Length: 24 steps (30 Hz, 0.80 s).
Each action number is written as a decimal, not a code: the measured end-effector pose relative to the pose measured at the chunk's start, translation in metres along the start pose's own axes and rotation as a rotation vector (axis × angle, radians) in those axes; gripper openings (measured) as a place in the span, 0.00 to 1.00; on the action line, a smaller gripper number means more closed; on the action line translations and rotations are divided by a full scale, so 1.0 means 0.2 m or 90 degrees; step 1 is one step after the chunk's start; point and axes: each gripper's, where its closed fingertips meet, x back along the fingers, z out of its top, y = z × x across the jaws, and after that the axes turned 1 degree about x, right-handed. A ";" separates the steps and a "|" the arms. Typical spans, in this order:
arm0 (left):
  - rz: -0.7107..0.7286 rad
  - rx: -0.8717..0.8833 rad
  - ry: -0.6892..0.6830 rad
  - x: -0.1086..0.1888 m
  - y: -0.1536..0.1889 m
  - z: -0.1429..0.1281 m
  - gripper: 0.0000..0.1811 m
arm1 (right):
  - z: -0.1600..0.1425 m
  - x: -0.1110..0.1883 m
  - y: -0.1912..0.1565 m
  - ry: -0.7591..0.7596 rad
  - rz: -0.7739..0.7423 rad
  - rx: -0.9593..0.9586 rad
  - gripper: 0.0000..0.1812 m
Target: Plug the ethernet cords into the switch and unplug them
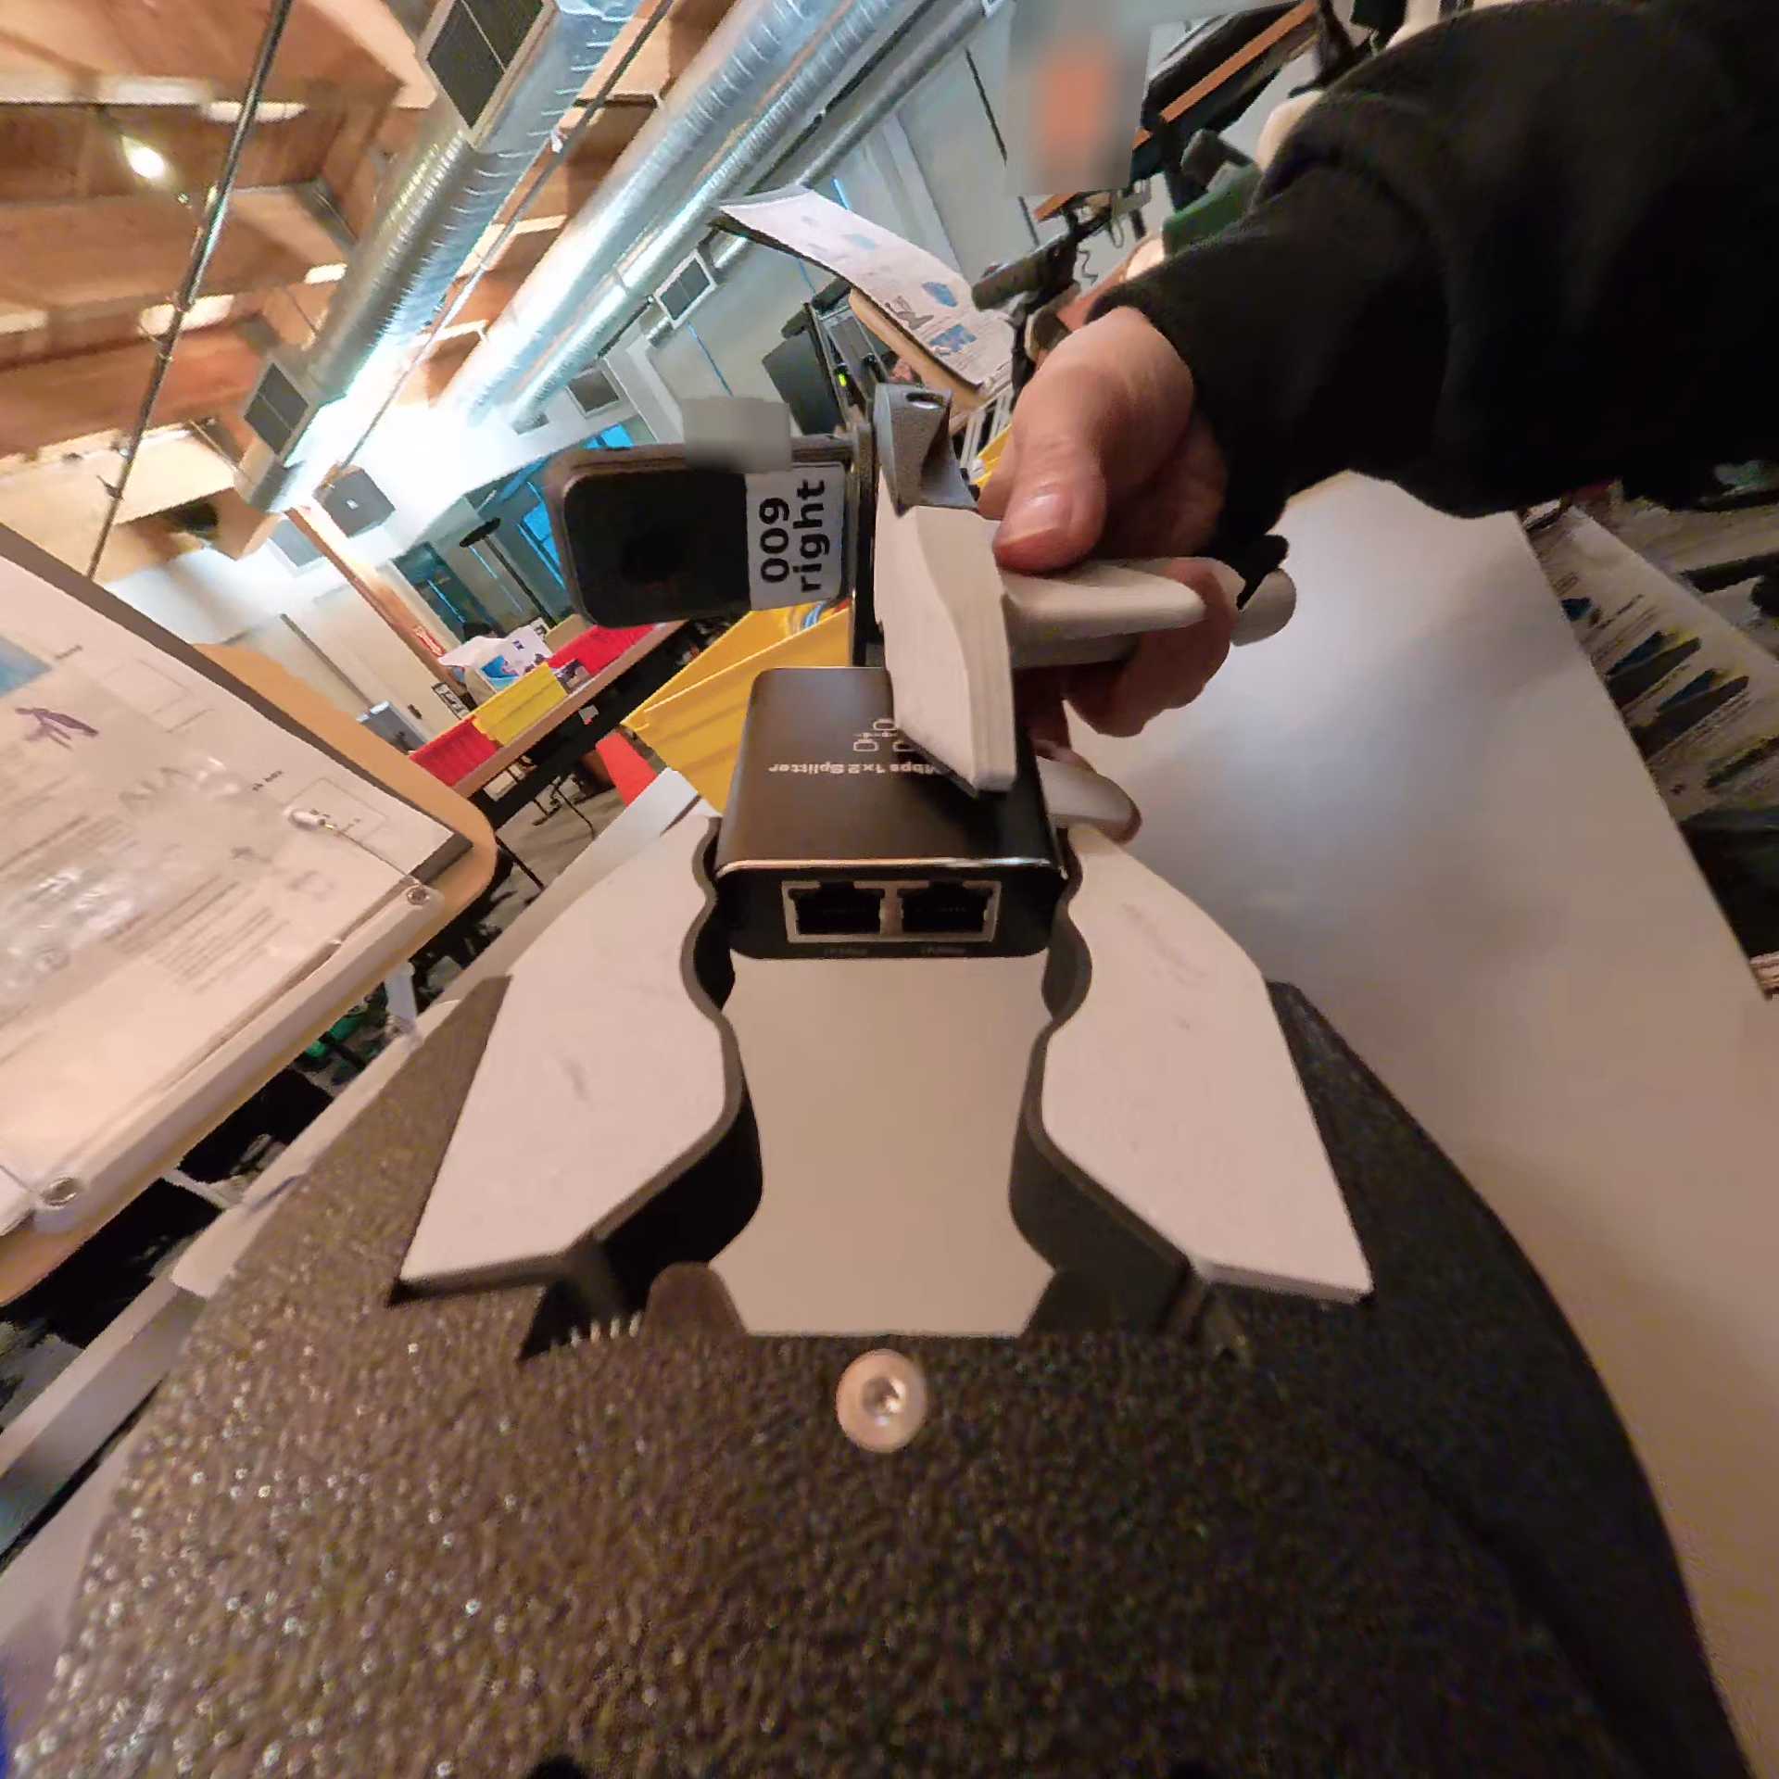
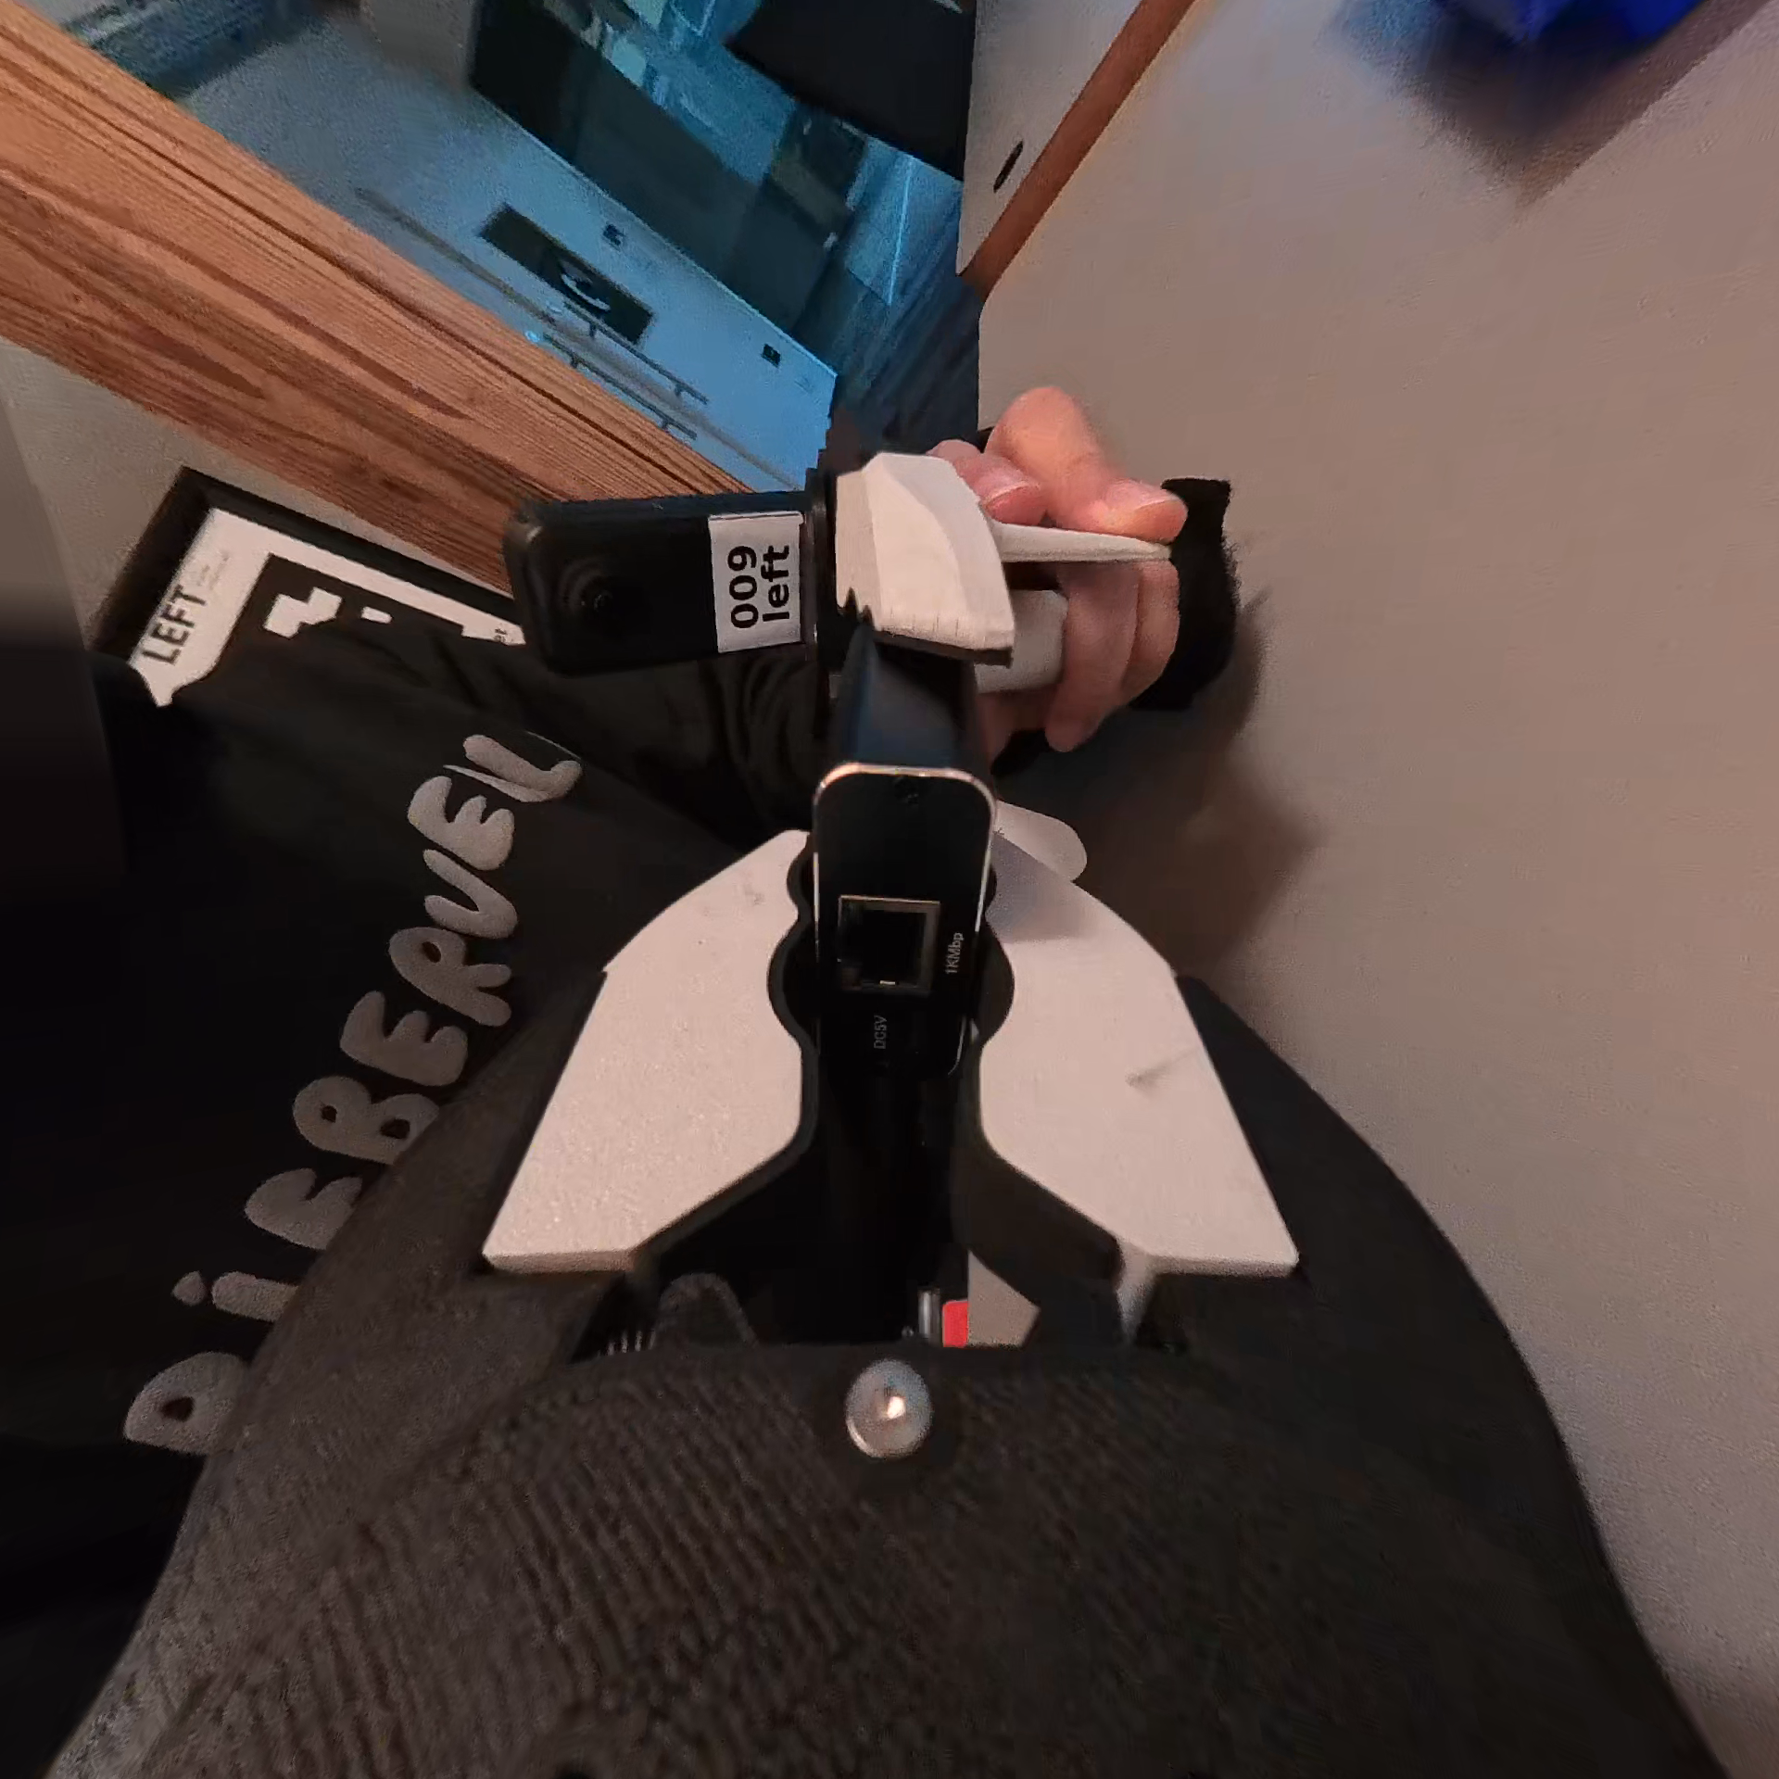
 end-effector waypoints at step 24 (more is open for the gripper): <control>0.072 0.109 0.121 0.06 -0.10 0.04 0.34 | 0.45 2.39 0.78 -0.449 -1.211 0.162 0.15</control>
